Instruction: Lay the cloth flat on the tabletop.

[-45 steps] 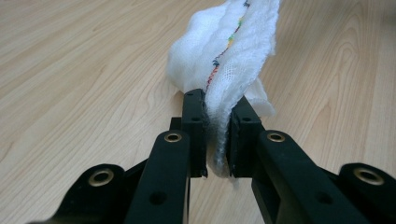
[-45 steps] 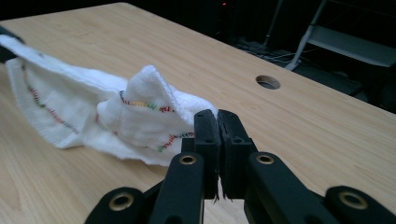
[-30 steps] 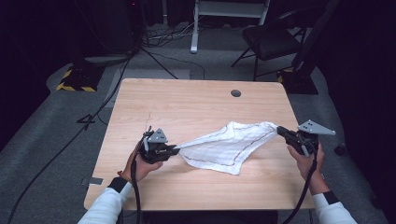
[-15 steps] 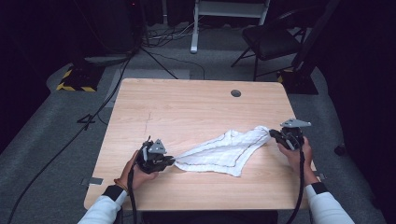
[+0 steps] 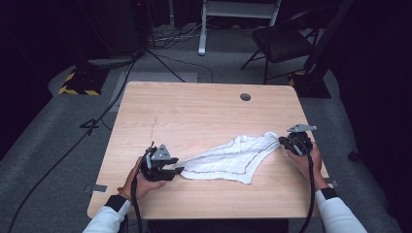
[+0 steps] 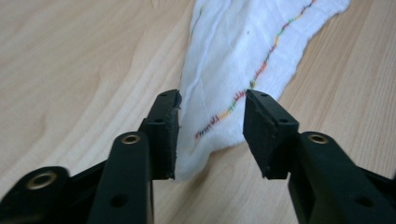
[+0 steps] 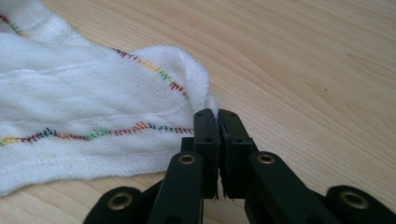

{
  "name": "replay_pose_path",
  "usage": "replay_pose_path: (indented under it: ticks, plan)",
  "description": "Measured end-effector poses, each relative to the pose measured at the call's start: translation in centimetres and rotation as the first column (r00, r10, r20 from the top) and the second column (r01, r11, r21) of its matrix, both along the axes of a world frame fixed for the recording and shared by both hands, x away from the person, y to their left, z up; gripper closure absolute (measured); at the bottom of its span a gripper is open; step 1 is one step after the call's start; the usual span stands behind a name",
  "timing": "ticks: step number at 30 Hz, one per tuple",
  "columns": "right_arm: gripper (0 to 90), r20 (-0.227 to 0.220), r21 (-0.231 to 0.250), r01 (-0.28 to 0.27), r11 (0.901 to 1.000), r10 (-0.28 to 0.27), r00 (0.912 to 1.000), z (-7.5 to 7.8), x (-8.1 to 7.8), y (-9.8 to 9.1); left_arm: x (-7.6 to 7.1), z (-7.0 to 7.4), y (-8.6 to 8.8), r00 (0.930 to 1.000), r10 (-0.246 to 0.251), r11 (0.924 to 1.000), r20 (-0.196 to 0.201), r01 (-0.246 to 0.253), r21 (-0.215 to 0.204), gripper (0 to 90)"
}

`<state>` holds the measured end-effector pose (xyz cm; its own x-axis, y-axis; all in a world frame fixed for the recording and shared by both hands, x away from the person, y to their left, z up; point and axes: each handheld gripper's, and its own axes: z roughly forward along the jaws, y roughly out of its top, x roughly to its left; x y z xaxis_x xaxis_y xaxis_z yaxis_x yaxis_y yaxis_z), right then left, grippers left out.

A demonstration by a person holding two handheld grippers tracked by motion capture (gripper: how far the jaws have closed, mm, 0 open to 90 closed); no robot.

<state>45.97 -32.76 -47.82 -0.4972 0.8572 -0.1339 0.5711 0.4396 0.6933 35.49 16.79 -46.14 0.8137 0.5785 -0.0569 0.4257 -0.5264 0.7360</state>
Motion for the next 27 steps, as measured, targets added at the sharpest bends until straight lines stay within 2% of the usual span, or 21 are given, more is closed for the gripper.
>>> replay_pose_path:
  ticks: [2,4,6,7,10,11,12,14,15,16,19,21,23,24,25,26,27]
  plan:
    - [86.8,0.001,0.005,-0.001,1.0000,0.001,1.0000,0.0,0.0,0.0,0.0,0.5,-0.3,0.9999,-0.006,1.0000,0.016,0.006,-0.007,48.0]
    - [86.7,0.000,0.005,-0.002,1.0000,0.002,1.0000,0.0,0.0,-0.1,0.0,0.7,-0.7,0.9995,-0.007,1.0000,0.030,0.006,0.005,41.6]
    - [85.8,0.007,0.014,-0.002,0.9999,0.002,1.0000,0.1,-0.1,-0.2,0.3,0.9,-1.2,0.9992,-0.004,0.9998,0.039,0.004,0.019,40.0]
    - [85.1,0.014,0.015,-0.001,0.9999,0.001,0.9999,0.2,-0.1,-0.2,0.4,1.0,-1.4,0.9991,0.003,0.9996,0.043,-0.004,0.029,34.9]
    - [77.8,0.032,0.003,0.005,1.0000,-0.005,0.9995,0.3,-0.2,-0.2,1.1,1.6,-2.5,0.9983,-0.017,0.9995,0.056,0.015,0.027,31.5]
    - [72.8,0.036,0.001,0.014,0.9999,-0.015,0.9992,0.4,-0.2,-0.3,1.3,1.8,-2.9,0.9981,-0.025,0.9995,0.056,0.024,0.021,30.3]
    - [72.8,0.036,0.001,0.014,0.9999,-0.015,0.9992,0.4,-0.2,-0.3,1.3,1.8,-2.9,0.9981,-0.025,0.9995,0.056,0.024,0.021,29.5]
    - [63.4,0.048,-0.004,0.021,0.9998,-0.020,0.9986,0.7,-0.3,-0.3,1.8,2.1,-4.0,0.9975,-0.033,0.9992,0.062,0.032,0.025,28.6]
    - [60.0,0.064,0.004,0.017,0.9999,-0.017,0.9978,1.2,-0.6,-0.4,2.2,2.3,-5.3,0.9959,-0.066,0.9975,0.063,0.064,0.030,26.7]
    - [60.0,0.064,0.004,0.017,0.9999,-0.017,0.9978,1.2,-0.6,-0.4,2.2,2.3,-5.3,0.9959,-0.066,0.9975,0.063,0.064,0.030,25.8]
    - [54.2,0.094,0.016,0.007,0.9998,-0.009,0.9956,2.2,-1.3,-0.5,2.6,2.5,-7.4,0.9907,-0.114,0.9926,0.073,0.111,0.050,25.2]
    - [52.4,0.105,0.026,-0.025,0.9994,0.022,0.9942,2.8,-1.9,-0.4,3.1,2.6,-8.9,0.9865,-0.149,0.9868,0.067,0.144,0.073,24.6]
    - [51.5,0.114,0.077,-0.091,0.9929,0.082,0.9901,3.6,-2.9,0.0,3.4,2.5,-10.4,0.9822,-0.177,0.9820,0.064,0.171,0.079,24.0]
    - [51.5,0.114,0.077,-0.091,0.9929,0.082,0.9901,3.6,-2.9,0.0,3.6,2.5,-11.0,0.9797,-0.190,0.9791,0.064,0.184,0.088,24.0]
    - [51.3,0.118,0.091,-0.140,0.9859,0.129,0.9846,3.9,-3.7,0.7,3.8,2.4,-11.7,0.9786,-0.197,0.9770,0.061,0.190,0.096,24.3]
    - [51.3,0.116,0.099,-0.164,0.9814,0.153,0.9814,4.1,-4.1,1.1,4.4,2.1,-12.8,0.9748,-0.215,0.9721,0.060,0.207,0.110,24.9]
    - [51.3,0.116,0.099,-0.164,0.9814,0.153,0.9814,4.1,-4.1,1.1,4.4,2.1,-12.8,0.9748,-0.215,0.9721,0.060,0.207,0.110,25.3]
